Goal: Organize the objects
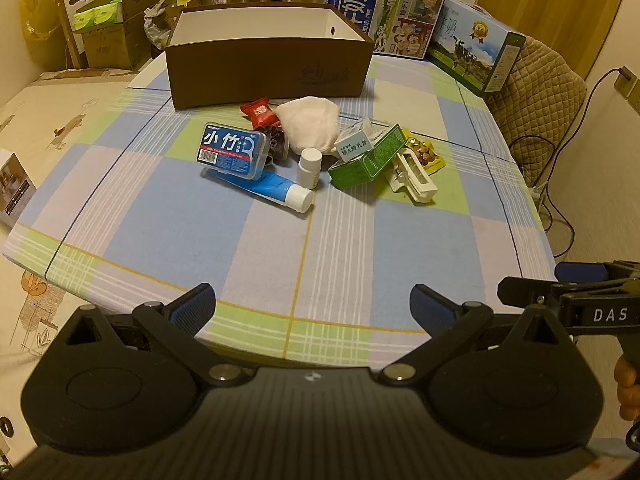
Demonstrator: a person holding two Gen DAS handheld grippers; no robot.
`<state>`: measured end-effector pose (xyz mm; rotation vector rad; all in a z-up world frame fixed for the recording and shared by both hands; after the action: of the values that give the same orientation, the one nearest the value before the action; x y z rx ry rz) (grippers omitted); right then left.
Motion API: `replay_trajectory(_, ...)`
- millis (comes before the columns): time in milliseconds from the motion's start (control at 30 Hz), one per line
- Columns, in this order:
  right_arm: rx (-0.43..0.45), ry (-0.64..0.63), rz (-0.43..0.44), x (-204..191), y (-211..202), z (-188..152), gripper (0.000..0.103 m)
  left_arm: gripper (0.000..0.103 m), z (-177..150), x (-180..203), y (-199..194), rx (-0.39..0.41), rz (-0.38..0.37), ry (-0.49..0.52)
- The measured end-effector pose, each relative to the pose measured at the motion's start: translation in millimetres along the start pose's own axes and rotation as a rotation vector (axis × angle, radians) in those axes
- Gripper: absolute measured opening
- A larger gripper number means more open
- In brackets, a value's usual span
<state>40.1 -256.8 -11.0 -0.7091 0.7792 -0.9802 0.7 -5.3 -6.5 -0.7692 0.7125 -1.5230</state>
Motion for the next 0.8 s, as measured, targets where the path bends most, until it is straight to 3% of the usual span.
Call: replay_trajectory(800,-0.002,-0.009,0.005,-1.6,1.3,2.6,0.1,0.102,1.0,0.5,1.7,-0.009,0.001,-0.001)
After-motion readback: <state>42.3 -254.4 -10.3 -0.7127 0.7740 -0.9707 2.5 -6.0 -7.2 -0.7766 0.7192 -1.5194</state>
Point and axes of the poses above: each gripper's, at about its wrist camera, not at the fingertips, and y roughly the way its jaws point, x to its right, z to its top, the point moved 1 cm from there along y, roughly the way its jaws point, and after that the axes turned 5 degrees about y, right-handed, at the moved point
